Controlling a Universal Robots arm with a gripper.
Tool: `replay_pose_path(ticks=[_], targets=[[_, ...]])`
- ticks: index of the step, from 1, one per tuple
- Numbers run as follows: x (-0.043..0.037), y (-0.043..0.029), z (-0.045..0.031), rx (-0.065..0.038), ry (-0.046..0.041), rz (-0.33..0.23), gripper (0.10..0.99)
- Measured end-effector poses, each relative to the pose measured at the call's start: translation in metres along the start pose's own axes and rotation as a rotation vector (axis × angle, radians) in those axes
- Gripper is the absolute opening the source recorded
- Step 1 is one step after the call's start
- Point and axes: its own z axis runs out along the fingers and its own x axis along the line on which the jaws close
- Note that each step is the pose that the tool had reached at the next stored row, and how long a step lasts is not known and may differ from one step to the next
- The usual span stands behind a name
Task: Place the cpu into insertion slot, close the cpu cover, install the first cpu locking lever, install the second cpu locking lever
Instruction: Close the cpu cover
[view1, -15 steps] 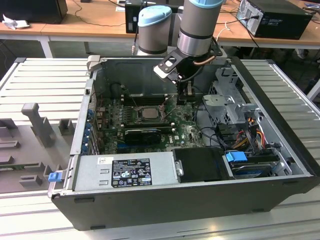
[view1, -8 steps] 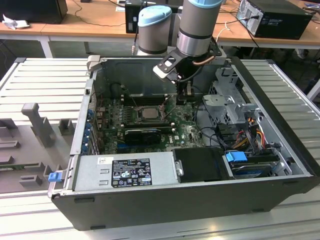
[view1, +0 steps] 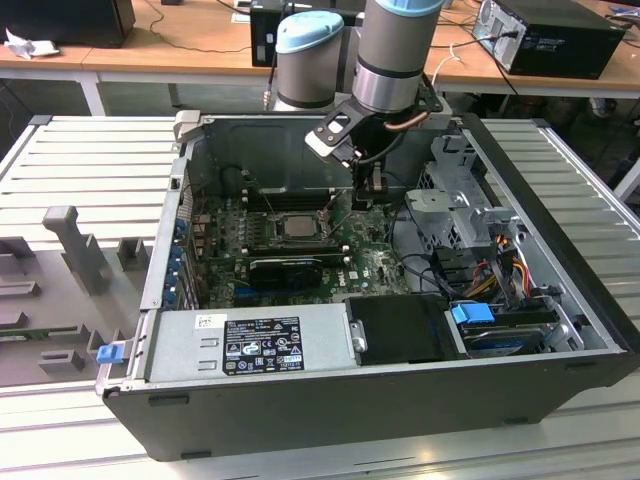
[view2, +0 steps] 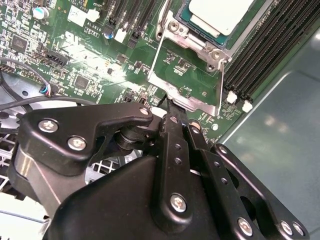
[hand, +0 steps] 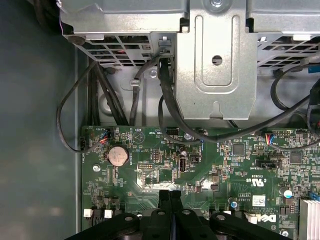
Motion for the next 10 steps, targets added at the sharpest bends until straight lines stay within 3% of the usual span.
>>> replay_pose_path(ticks=[10], targets=[[0.0, -0.0015, 0.0, 0.0, 0.0, 0.0, 0.106]])
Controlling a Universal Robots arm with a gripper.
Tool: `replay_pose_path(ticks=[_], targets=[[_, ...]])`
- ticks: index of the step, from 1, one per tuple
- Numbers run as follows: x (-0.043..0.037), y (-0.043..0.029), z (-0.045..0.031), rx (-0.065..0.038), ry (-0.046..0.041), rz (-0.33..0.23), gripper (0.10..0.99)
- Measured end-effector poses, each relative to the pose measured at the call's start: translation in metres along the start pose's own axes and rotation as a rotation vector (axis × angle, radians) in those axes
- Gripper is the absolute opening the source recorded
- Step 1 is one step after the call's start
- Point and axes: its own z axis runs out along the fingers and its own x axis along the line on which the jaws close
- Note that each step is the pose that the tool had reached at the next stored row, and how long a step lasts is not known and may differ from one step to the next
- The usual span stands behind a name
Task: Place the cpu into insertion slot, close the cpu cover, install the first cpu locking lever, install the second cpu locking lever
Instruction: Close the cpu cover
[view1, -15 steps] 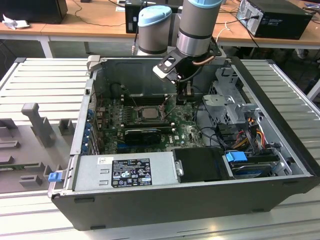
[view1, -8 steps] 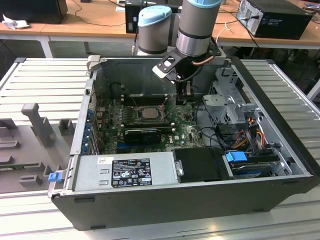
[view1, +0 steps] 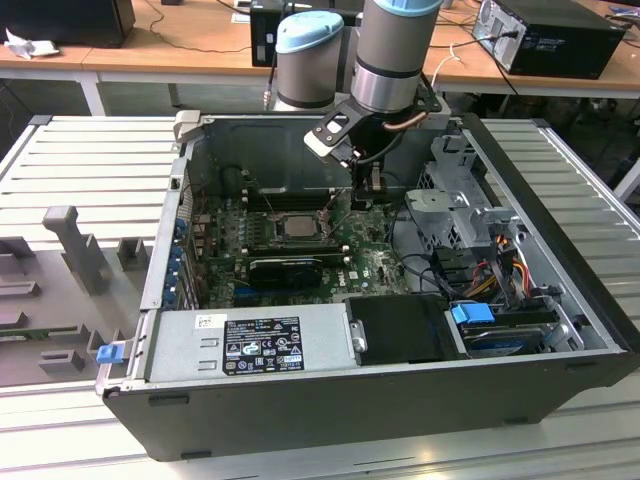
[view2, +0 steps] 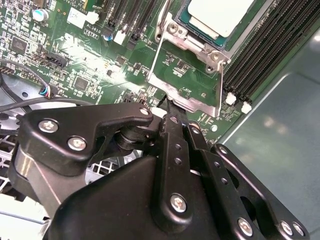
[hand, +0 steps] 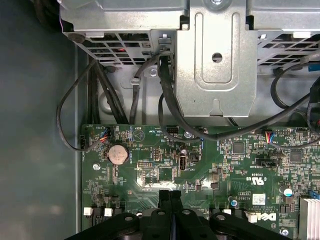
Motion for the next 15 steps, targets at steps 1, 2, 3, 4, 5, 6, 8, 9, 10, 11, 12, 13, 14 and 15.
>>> replay_pose_path(ticks=[1, 2, 3, 4, 5, 6, 8, 9, 10, 11, 12, 13, 14, 15], targets=[[0.0, -0.0003, 0.0, 0.0, 0.0, 0.0, 0.106], [0.0, -0.0006, 0.0, 0.0, 0.0, 0.0, 0.106], [0.0, -0.0007, 0.0, 0.0, 0.0, 0.0, 0.106], [0.0, -0.0009, 0.0, 0.0, 0.0, 0.0, 0.106], [0.0, -0.0013, 0.0, 0.0, 0.0, 0.0, 0.106], [0.0, -0.0016, 0.0, 0.0, 0.0, 0.0, 0.106], [0.0, -0.0021, 0.0, 0.0, 0.0, 0.0, 0.106], [0.0, -0.0023, 0.0, 0.0, 0.0, 0.0, 0.106], [0.0, -0.0025, 0.0, 0.0, 0.0, 0.0, 0.106], [0.0, -0.0028, 0.0, 0.0, 0.0, 0.0, 0.106], [0.0, -0.003, 0.0, 0.0, 0.0, 0.0, 0.106], [0.0, -0.0032, 0.0, 0.0, 0.0, 0.0, 0.106], [0.0, -0.0033, 0.0, 0.0, 0.0, 0.0, 0.106], [0.0, -0.0034, 0.0001, 0.0, 0.0, 0.0, 0.106]])
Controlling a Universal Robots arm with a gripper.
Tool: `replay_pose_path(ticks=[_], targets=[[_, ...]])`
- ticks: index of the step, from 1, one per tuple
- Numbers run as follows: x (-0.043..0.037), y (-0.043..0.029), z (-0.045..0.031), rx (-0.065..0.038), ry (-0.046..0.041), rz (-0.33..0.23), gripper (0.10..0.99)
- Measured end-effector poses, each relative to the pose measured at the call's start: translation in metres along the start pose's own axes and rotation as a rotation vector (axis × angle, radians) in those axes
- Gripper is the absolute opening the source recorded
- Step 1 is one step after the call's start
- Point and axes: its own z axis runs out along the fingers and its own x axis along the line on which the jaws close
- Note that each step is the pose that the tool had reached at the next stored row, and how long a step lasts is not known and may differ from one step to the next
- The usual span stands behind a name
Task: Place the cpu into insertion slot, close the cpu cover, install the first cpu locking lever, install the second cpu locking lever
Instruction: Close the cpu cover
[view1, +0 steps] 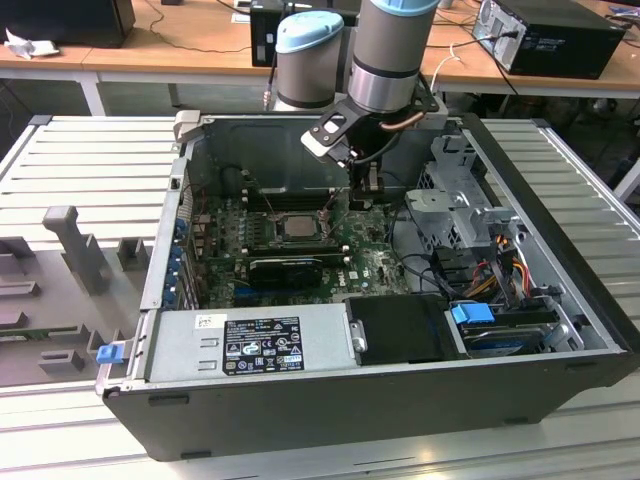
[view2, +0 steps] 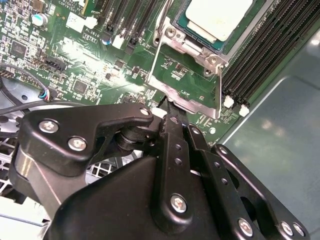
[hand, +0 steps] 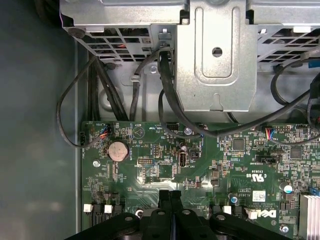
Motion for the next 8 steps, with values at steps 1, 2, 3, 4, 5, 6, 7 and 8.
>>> replay_pose_path(ticks=[1, 2, 3, 4, 5, 6, 7, 8], targets=[[0.0, -0.0001, 0.0, 0.0, 0.0, 0.0, 0.106], [0.0, -0.0004, 0.0, 0.0, -0.0001, 0.0, 0.106], [0.0, -0.0005, 0.0, 0.0, 0.0, 0.0, 0.106], [0.0, -0.0007, 0.0, 0.0, 0.0, 0.0, 0.106], [0.0, -0.001, 0.0, 0.0, -0.0001, 0.0, 0.106], [0.0, -0.0011, 0.0, 0.0, 0.0, 0.0, 0.106], [0.0, -0.0011, 0.0, 0.0, 0.0, 0.0, 0.106], [0.0, -0.0012, 0.0, 0.0, 0.0, 0.0, 0.106]])
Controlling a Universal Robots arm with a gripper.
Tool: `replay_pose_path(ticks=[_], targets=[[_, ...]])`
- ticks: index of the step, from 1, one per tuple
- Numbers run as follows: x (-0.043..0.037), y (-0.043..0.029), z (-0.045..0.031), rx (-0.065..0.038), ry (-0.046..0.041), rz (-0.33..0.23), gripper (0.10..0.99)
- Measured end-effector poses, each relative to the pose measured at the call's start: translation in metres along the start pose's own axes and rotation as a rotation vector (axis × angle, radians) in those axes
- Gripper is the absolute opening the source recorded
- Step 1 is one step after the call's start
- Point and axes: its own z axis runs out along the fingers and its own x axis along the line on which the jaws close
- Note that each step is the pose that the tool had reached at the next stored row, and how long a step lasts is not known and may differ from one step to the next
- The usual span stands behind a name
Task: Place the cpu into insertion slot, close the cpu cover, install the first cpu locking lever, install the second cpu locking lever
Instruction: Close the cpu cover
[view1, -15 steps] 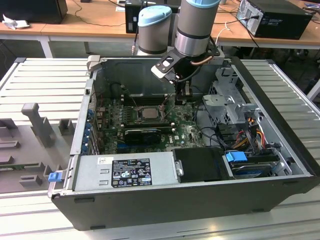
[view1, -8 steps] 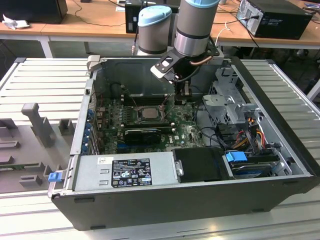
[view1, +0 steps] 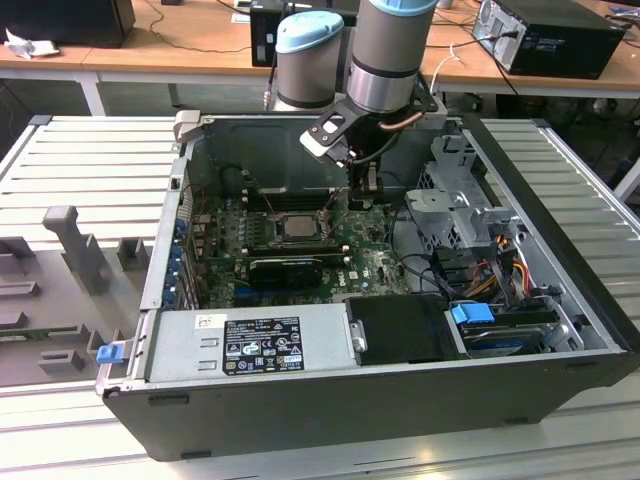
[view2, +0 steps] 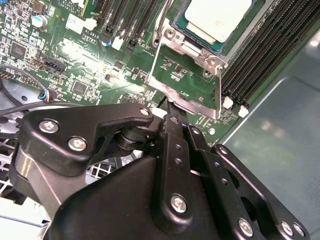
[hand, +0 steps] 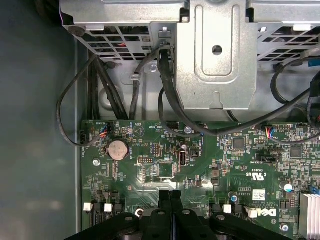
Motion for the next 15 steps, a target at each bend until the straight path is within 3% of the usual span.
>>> replay_pose_path(ticks=[8, 15], targets=[[0.0, -0.0051, 0.0001, 0.0, 0.0, 0.0, 0.106], [0.0, -0.0199, 0.0004, 0.0, 0.0013, 0.0, 0.106]])
